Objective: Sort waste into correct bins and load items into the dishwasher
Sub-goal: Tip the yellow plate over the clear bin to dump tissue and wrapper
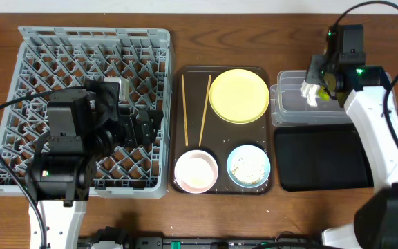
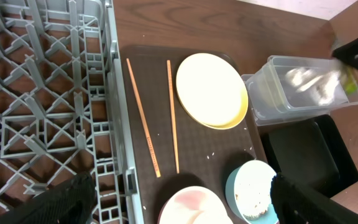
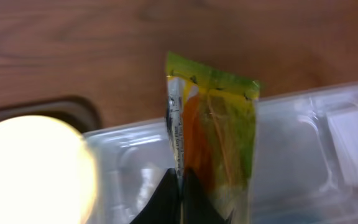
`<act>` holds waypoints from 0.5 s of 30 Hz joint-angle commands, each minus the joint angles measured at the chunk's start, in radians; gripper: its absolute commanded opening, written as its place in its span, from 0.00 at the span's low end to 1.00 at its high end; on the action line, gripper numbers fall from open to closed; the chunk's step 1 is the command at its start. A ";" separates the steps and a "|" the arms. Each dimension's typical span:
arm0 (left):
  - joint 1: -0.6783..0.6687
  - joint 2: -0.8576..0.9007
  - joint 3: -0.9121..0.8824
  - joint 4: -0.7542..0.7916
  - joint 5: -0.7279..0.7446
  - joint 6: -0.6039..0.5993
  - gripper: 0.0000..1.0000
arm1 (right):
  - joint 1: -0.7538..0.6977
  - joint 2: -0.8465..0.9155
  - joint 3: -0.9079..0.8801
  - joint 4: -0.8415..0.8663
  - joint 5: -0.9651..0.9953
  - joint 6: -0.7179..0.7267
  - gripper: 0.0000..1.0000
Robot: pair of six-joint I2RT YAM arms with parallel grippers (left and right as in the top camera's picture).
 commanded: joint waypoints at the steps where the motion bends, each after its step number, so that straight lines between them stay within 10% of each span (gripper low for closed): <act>1: -0.003 0.000 0.023 0.000 0.016 -0.005 0.91 | -0.012 0.051 -0.013 0.015 -0.023 -0.022 0.96; 15: -0.003 0.000 0.023 0.000 0.017 -0.005 0.91 | 0.126 -0.141 -0.009 -0.309 -0.674 -0.100 0.81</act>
